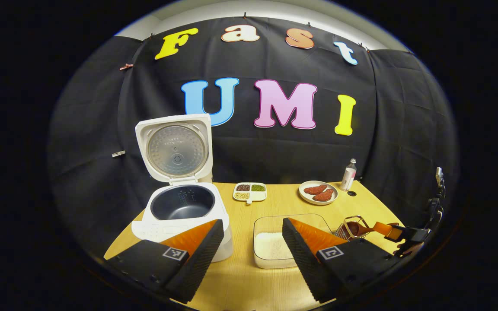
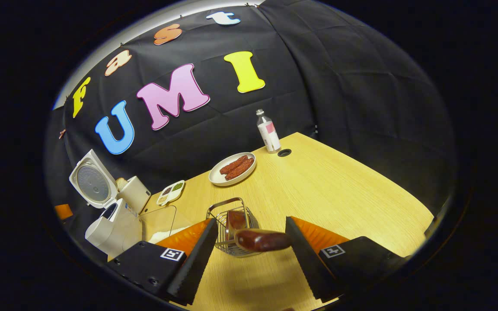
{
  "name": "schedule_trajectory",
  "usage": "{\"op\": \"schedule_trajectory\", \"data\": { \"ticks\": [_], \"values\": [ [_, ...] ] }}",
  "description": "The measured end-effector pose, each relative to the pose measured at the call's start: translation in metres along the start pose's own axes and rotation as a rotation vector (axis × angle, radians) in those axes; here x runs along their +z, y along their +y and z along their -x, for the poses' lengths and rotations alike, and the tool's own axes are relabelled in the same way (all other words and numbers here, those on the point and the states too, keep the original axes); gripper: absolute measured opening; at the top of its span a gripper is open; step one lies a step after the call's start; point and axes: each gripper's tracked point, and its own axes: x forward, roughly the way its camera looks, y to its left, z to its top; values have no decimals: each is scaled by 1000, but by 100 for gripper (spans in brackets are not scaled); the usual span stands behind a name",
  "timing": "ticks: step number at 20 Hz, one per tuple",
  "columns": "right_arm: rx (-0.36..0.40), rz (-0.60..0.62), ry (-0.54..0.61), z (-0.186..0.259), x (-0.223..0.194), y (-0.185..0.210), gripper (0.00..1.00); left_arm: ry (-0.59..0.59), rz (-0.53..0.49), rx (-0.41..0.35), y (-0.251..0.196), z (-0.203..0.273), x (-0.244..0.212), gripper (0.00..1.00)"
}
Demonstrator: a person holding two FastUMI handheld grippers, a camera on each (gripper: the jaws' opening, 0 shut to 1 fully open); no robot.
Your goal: Close the left gripper, press the button to open the rice cooker; take a wooden spoon from the chopstick holder with the right hand, scoop a spoonful of rice and pour it into the rice cooker, then put the wooden spoon back into the chopstick holder.
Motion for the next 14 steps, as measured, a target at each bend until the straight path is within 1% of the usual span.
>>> {"op": "schedule_trajectory", "data": {
  "ticks": [2, 3, 5, 6, 7, 8, 9, 10, 11, 12, 13, 14],
  "values": [
    [16, -9, 2, -15, -2, 6, 98, 11, -10, 13, 0, 0, -2, 95],
    [22, -9, 2, -18, -2, 7, 95, 16, -10, 18, -2, 0, -3, 95],
    [28, -10, -16, -26, 0, 9, 95, 25, -14, 23, -6, 0, -5, 95],
    [28, -10, -23, -29, 0, 8, 88, 30, -19, 27, -8, 0, -7, 95],
    [24, -7, -23, -31, -2, 6, 84, 37, -23, 30, -9, -1, -9, 95],
    [34, -12, -25, -32, -2, 7, 68, 46, -25, 31, -12, -1, -12, 95],
    [38, -13, -7, -36, -8, 8, 64, 49, -27, 33, -15, -2, -14, 95],
    [40, -17, 20, -34, -16, 5, 64, 53, -26, 32, -18, -3, -14, 94],
    [40, -23, 26, -31, -21, 3, 64, 58, -26, 27, -23, -4, -15, 95],
    [40, -24, 16, -27, -21, 1, 67, 61, -31, 24, -27, -6, -15, 95],
    [38, -13, 5, -24, -21, -1, 77, 62, -39, 19, -31, -8, -16, 95],
    [39, -5, -29, -21, -15, -2, 90, 66, -47, 11, -36, -9, -18, 95]
  ]
}}
